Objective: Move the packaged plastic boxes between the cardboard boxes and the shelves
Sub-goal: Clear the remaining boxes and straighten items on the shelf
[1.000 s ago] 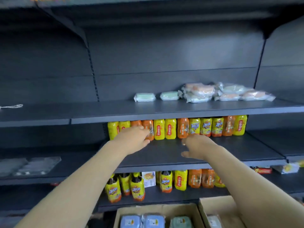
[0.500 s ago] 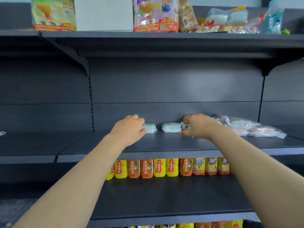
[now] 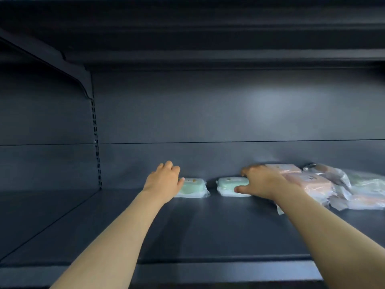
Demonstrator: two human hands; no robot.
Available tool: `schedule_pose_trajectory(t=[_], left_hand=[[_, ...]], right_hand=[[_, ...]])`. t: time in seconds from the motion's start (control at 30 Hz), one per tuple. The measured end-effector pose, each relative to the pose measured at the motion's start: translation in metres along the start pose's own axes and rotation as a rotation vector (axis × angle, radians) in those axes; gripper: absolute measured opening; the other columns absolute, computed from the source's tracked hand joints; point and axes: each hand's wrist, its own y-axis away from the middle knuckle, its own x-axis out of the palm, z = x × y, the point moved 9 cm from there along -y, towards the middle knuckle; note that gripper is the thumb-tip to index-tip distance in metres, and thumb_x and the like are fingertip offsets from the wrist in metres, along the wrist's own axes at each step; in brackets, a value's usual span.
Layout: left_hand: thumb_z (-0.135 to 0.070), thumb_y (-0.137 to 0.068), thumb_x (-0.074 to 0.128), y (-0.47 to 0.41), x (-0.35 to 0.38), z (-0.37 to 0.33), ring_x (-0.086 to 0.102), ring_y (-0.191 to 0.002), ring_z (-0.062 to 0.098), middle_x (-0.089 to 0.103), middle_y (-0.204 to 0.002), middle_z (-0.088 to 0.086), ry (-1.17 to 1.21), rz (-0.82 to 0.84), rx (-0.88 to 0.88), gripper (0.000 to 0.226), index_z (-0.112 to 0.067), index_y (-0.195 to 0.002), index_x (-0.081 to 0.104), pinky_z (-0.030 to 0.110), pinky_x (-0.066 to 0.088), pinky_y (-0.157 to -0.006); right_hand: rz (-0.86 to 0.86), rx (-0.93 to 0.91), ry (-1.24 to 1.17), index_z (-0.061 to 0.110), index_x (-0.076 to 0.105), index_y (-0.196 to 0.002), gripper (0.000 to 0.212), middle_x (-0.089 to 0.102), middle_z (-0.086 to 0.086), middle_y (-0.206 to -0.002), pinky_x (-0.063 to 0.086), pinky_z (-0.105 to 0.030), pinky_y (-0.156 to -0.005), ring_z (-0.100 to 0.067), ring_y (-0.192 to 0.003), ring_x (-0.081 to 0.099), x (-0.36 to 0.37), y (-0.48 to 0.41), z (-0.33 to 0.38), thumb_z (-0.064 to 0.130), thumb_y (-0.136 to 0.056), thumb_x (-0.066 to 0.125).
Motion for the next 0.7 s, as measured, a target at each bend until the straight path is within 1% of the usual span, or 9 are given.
schedule_pose_trajectory(t=[0.13,0.27,0.33,0.4,0.47,0.57,0.63,0.7], left_hand=[[-0.041,-0.099,0.033,-0.040,0.052,0.016,0.042,-0.120,0.023,0.045,-0.128,0.005,0.097,0.056,-0.083,0.043,-0.013,-0.129,0.046,0.037,0.045,-0.089],[-0.045,-0.099,0.033,-0.071,0.109,0.031,0.046,-0.120,0.031,0.047,-0.130,0.013,0.174,0.126,-0.221,0.047,-0.009,-0.127,0.046,0.040,0.044,-0.092],[-0.049,-0.097,0.033,-0.081,0.132,0.039,0.047,-0.120,0.035,0.047,-0.131,0.017,0.237,0.162,-0.305,0.053,-0.008,-0.129,0.043,0.040,0.043,-0.093],[-0.056,-0.094,0.034,-0.087,0.149,0.046,0.049,-0.119,0.035,0.050,-0.131,0.016,0.355,0.194,-0.394,0.060,-0.009,-0.133,0.038,0.037,0.042,-0.088],[-0.058,-0.092,0.037,-0.090,0.161,0.050,0.052,-0.117,0.034,0.053,-0.129,0.015,0.472,0.210,-0.452,0.065,-0.007,-0.133,0.037,0.035,0.042,-0.084],[-0.055,-0.091,0.046,-0.093,0.168,0.051,0.057,-0.108,0.034,0.058,-0.122,0.016,0.580,0.185,-0.484,0.063,-0.002,-0.125,0.040,0.032,0.042,-0.075],[-0.052,-0.087,0.055,-0.094,0.169,0.053,0.061,-0.101,0.035,0.059,-0.117,0.015,0.673,0.153,-0.522,0.062,-0.002,-0.121,0.042,0.032,0.044,-0.070],[-0.047,-0.084,0.062,-0.094,0.170,0.057,0.061,-0.096,0.034,0.059,-0.115,0.015,0.766,0.112,-0.556,0.058,-0.003,-0.118,0.044,0.032,0.046,-0.068]], right_hand=[[-0.013,0.042,-0.025,0.018,0.056,-0.115,0.048,0.059,-0.002,-0.119,0.044,-0.035,-0.093,-0.023,-0.112,0.052,0.023,-0.035,-0.011,0.055,-0.084,0.054],[0.004,0.105,-0.057,0.020,0.053,-0.125,0.050,0.056,0.000,-0.127,0.042,-0.031,-0.094,-0.021,-0.119,0.050,0.052,-0.057,-0.027,0.053,-0.087,0.053],[0.008,0.125,-0.071,0.021,0.052,-0.127,0.052,0.055,0.001,-0.130,0.041,-0.031,-0.096,-0.019,-0.120,0.050,0.064,-0.065,-0.033,0.053,-0.087,0.054],[0.005,0.136,-0.080,0.020,0.052,-0.128,0.053,0.055,0.001,-0.131,0.041,-0.032,-0.098,-0.019,-0.121,0.049,0.075,-0.074,-0.036,0.053,-0.086,0.055],[0.011,0.149,-0.079,0.020,0.054,-0.127,0.052,0.055,0.000,-0.131,0.042,-0.034,-0.099,-0.021,-0.121,0.049,0.084,-0.080,-0.037,0.053,-0.086,0.055],[0.005,0.186,-0.069,0.018,0.056,-0.123,0.047,0.056,-0.004,-0.130,0.043,-0.037,-0.098,-0.024,-0.120,0.050,0.092,-0.086,-0.041,0.050,-0.089,0.052],[-0.011,0.220,-0.089,0.013,0.057,-0.121,0.045,0.057,-0.008,-0.126,0.043,-0.036,-0.096,-0.027,-0.118,0.051,0.092,-0.090,-0.047,0.046,-0.092,0.051],[-0.043,0.278,-0.151,0.009,0.057,-0.118,0.043,0.057,-0.012,-0.125,0.040,-0.034,-0.094,-0.029,-0.117,0.051,0.093,-0.096,-0.054,0.044,-0.092,0.051]])
